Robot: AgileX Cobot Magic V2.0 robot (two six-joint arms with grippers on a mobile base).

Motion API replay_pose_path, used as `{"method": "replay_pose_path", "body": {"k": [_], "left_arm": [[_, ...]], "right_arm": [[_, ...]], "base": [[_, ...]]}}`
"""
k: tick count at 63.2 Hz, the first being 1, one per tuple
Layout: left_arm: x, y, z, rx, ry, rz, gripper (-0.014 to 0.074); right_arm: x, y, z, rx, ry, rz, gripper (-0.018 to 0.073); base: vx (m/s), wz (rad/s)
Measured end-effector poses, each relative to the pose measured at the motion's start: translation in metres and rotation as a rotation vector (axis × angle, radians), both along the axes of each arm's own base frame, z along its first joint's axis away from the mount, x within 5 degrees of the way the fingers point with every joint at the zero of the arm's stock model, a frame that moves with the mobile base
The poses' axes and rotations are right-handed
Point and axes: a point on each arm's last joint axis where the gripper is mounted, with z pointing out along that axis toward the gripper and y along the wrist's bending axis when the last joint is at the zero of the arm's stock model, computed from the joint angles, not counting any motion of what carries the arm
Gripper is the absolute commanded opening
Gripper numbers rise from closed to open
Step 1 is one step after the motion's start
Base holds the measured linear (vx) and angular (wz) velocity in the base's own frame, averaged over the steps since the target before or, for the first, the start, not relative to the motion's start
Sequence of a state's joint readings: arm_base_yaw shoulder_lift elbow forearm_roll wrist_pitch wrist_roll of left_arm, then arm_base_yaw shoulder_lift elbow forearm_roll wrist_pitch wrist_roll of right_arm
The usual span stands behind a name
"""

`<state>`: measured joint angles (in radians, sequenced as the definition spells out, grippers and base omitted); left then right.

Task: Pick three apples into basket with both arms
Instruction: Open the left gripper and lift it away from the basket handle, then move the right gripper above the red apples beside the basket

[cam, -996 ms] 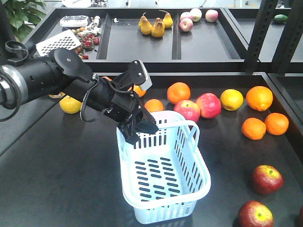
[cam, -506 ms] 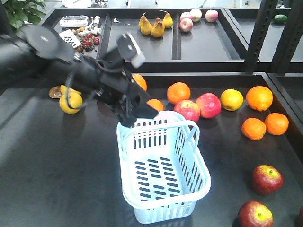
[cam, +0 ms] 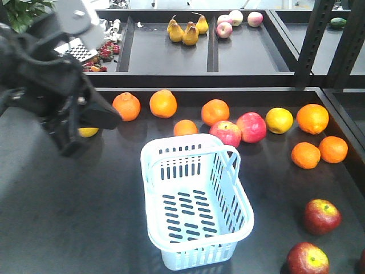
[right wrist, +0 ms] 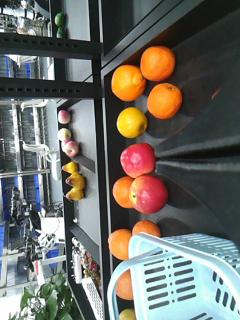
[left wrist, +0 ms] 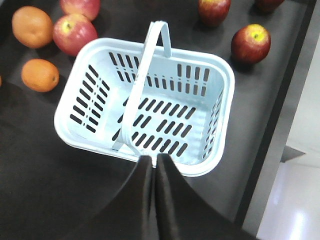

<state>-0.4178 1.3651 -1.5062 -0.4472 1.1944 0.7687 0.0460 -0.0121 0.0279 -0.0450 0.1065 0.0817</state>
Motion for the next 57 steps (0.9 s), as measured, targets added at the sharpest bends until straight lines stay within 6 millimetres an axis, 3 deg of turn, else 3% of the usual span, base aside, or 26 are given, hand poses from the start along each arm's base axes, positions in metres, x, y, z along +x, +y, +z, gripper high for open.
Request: {"method": "replay_pose_path", "body": {"k": [8, 16, 33, 43, 57], "left_arm": [[-0.029, 0.012, 0.003, -0.076, -0.042, 0.053, -0.0008], [-0.058, 0.028, -0.014, -0.148, -0.078, 0.142, -0.0008], [-0.116, 0.062, -0.101, -0.265, -0.058, 0.364, -0.0008], [-0.14, 0.075, -0.149, -0.307, -0.012, 0.455, -0.0008], [-0.154, 0.083, -0.178, -0.321, -0.003, 0.488, -0.0008]], "right_arm": [[0.0, 0.0, 0.0, 0.0, 0.0, 0.0, -0.0004], [0.0, 0.0, 0.0, 0.0, 0.0, 0.0, -0.0004], [0.0, 0.0, 0.0, 0.0, 0.0, 0.0, -0.0004], [0.0, 0.0, 0.0, 0.0, 0.0, 0.0, -0.0004], [0.0, 0.0, 0.0, 0.0, 0.0, 0.0, -0.0004]], "base": [[0.0, 0.0], [0.0, 0.0], [0.0, 0.0], [0.0, 0.0], [0.0, 0.0]]}}
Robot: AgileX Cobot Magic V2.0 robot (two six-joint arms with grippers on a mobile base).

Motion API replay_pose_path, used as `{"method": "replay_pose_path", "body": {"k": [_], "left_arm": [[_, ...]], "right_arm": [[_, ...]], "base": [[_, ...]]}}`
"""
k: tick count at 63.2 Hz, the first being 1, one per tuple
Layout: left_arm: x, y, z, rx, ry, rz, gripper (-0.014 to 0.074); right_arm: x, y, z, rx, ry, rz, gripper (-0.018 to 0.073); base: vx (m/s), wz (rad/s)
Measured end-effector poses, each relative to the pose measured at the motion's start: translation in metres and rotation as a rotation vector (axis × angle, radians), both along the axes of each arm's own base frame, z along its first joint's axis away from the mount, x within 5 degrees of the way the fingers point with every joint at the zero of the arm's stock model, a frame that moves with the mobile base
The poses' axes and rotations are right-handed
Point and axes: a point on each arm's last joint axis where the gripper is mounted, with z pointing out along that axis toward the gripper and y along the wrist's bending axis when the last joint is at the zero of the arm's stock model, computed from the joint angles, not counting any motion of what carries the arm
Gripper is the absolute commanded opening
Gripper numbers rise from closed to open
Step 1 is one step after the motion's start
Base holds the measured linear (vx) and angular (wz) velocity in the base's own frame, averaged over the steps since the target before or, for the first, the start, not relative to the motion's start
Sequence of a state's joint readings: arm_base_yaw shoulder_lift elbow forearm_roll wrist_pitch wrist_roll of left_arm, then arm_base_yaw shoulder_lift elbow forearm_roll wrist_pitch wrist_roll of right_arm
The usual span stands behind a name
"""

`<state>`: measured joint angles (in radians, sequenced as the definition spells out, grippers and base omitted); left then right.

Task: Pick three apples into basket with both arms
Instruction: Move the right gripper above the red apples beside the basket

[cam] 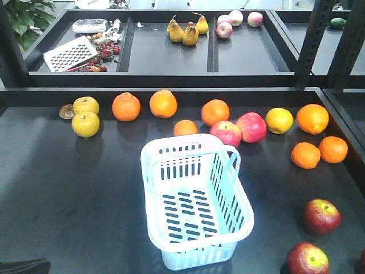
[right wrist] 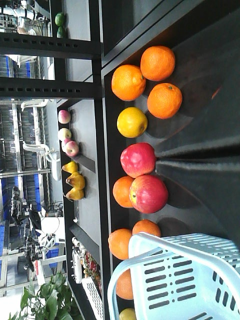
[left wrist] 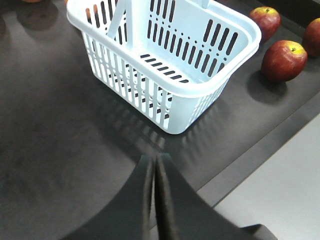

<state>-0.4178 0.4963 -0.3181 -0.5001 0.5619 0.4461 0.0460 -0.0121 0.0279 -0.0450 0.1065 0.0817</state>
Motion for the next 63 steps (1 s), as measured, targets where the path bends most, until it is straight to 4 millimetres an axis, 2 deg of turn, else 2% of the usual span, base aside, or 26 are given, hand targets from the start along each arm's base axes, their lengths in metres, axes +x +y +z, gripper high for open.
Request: {"method": "replay_pose_path", "body": {"k": [24, 29, 38, 44, 54, 59, 63], "left_arm": [[0.002, 0.0, 0.002, -0.021, -0.028, 0.022, -0.0008], [0.002, 0.0, 0.002, -0.021, -0.028, 0.023, -0.0008], [0.002, 0.0, 0.002, -0.021, -0.028, 0.023, -0.0008], [0.002, 0.0, 0.002, -0.021, -0.028, 0.023, -0.0008], [0.002, 0.0, 0.002, -0.021, -0.028, 0.023, -0.0008], [0.002, 0.0, 0.002, -0.021, -0.028, 0.023, -0.0008], [0.002, 0.0, 0.002, -0.021, -0.028, 0.023, -0.0008]], "right_arm": [[0.0, 0.0, 0.0, 0.017, 0.001, 0.001, -0.0004], [0.0, 0.001, 0.001, 0.123, -0.004, 0.004, -0.0004], [0.0, 0.002, 0.004, 0.453, -0.016, 0.015, -0.0004], [0.0, 0.003, 0.005, 0.608, -0.017, 0.021, -0.0004], [0.0, 0.003, 0.006, 0.771, -0.014, 0.027, -0.0004], [0.0, 0.003, 0.006, 0.801, -0.014, 0.029, -0.0004], [-0.001, 0.004, 0.014, 0.777, -0.03, 0.041, -0.0004]], "base": [[0.0, 0.0], [0.0, 0.0], [0.0, 0.0], [0.0, 0.0], [0.0, 0.0], [0.0, 0.0], [0.0, 0.0]]}}
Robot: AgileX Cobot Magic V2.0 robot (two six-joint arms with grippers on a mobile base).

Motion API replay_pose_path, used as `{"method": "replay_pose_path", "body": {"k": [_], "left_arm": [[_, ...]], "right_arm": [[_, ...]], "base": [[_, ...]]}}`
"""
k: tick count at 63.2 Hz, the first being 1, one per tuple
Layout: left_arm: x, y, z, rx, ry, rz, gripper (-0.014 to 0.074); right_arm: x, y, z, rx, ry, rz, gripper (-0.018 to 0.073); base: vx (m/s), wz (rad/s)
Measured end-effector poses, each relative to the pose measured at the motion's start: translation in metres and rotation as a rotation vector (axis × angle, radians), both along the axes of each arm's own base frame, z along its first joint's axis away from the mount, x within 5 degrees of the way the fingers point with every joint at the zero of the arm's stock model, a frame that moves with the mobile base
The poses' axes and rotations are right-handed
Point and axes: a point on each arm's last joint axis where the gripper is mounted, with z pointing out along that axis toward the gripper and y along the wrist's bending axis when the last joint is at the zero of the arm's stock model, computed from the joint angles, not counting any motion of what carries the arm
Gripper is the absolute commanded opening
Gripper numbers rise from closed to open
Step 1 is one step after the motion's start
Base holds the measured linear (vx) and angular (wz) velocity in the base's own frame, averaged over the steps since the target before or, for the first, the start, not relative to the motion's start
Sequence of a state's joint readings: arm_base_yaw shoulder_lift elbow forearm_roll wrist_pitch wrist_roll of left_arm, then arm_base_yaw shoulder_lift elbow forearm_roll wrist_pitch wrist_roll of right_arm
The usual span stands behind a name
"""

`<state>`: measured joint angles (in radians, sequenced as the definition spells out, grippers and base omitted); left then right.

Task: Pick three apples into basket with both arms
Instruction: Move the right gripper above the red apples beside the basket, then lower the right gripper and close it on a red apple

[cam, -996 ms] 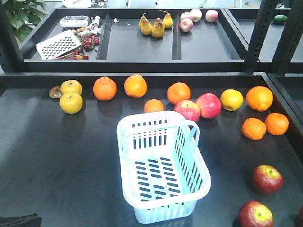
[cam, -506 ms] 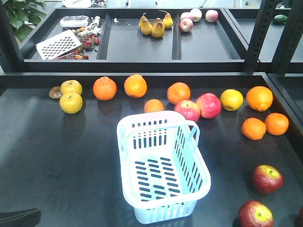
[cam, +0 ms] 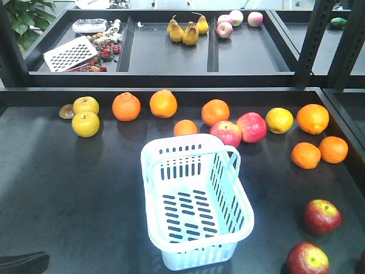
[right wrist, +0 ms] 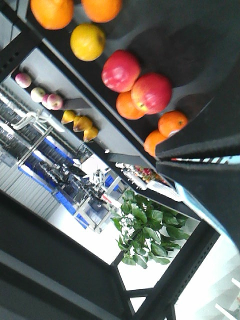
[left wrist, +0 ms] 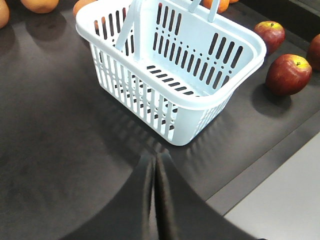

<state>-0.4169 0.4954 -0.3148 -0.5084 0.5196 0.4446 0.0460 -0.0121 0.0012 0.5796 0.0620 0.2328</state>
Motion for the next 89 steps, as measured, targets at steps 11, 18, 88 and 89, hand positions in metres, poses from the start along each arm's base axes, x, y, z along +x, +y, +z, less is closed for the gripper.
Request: {"method": "replay_pose_path", "body": {"k": [11, 18, 88, 89], "left_arm": [[0.0, 0.0, 0.0, 0.0, 0.0, 0.0, -0.0008], [0.0, 0.0, 0.0, 0.0, 0.0, 0.0, -0.0008], [0.0, 0.0, 0.0, 0.0, 0.0, 0.0, -0.0007], [0.0, 0.0, 0.0, 0.0, 0.0, 0.0, -0.0007]], "right_arm": [[-0.013, 0.002, 0.061, -0.241, -0.137, 0.008, -0.0004], [-0.01, 0.008, 0.09, -0.425, -0.049, 0.07, -0.0004], [0.136, 0.008, 0.021, -0.849, 1.063, 0.535, 0.0695], [0.136, 0.008, 0.021, -0.847, 1.065, 0.535, 0.0695]], "base": [[0.0, 0.0], [0.0, 0.0], [0.0, 0.0], [0.0, 0.0]]}}
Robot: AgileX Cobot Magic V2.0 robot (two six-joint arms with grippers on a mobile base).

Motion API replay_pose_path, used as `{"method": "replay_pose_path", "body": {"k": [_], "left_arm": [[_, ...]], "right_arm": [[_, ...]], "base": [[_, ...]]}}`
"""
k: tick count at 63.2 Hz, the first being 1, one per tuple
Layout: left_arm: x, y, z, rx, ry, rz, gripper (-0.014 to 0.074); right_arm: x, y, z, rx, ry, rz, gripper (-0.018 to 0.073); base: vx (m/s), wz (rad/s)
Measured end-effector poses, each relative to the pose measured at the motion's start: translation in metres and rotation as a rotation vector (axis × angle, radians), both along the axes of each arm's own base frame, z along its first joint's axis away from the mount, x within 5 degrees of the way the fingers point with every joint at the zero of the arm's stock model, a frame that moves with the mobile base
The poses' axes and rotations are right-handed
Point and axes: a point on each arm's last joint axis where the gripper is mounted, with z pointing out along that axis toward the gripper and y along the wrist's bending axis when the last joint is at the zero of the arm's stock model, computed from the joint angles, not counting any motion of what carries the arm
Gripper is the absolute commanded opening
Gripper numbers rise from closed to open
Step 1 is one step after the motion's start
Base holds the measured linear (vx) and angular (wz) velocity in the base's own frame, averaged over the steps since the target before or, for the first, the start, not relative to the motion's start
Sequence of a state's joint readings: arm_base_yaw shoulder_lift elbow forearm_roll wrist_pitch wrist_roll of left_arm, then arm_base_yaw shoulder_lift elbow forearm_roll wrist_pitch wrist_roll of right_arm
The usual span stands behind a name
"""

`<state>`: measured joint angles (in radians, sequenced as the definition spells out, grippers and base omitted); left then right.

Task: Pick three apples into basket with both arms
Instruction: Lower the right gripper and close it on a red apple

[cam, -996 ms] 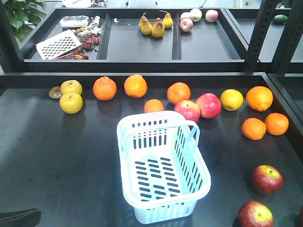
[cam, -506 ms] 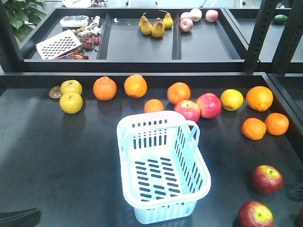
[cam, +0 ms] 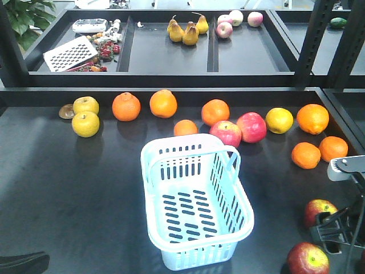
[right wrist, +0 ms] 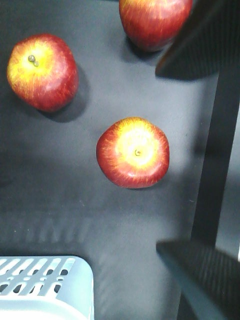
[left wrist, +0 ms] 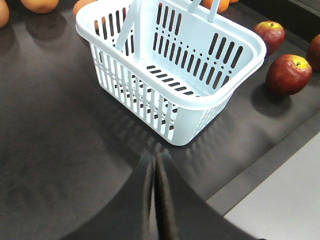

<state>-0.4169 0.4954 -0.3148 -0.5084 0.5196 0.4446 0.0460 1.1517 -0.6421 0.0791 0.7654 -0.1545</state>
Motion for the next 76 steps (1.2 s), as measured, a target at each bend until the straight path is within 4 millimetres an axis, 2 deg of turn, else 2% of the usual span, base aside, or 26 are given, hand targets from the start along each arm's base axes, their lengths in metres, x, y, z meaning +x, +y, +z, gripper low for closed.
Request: {"method": "replay_pose_path", "body": {"k": [11, 19, 27, 34, 50, 76], "left_arm": [[0.0, 0.0, 0.0, 0.0, 0.0, 0.0, -0.0007], [0.0, 0.0, 0.0, 0.0, 0.0, 0.0, -0.0007], [0.0, 0.0, 0.0, 0.0, 0.0, 0.0, -0.0007], [0.0, 0.0, 0.0, 0.0, 0.0, 0.0, -0.0007], [0.0, 0.0, 0.0, 0.0, 0.0, 0.0, -0.0007], [0.0, 0.0, 0.0, 0.0, 0.0, 0.0, -0.0007]], "right_arm": [[0.008, 0.0, -0.004, 0.006, 0.033, -0.018, 0.0672], [0.023, 0.001, -0.01, 0.009, 0.099, -0.024, 0.0652], [0.042, 0.002, -0.024, 0.009, 0.18, -0.037, 0.0645], [0.05, 0.003, -0.041, 0.005, 0.267, -0.042, 0.064], [0.059, 0.003, -0.078, -0.003, 0.394, -0.051, 0.0631], [0.066, 0.003, -0.107, -0.01, 0.454, -0.059, 0.0615]], "base": [[0.0, 0.0], [0.0, 0.0], [0.0, 0.0], [0.0, 0.0], [0.0, 0.0], [0.0, 0.0]]}}
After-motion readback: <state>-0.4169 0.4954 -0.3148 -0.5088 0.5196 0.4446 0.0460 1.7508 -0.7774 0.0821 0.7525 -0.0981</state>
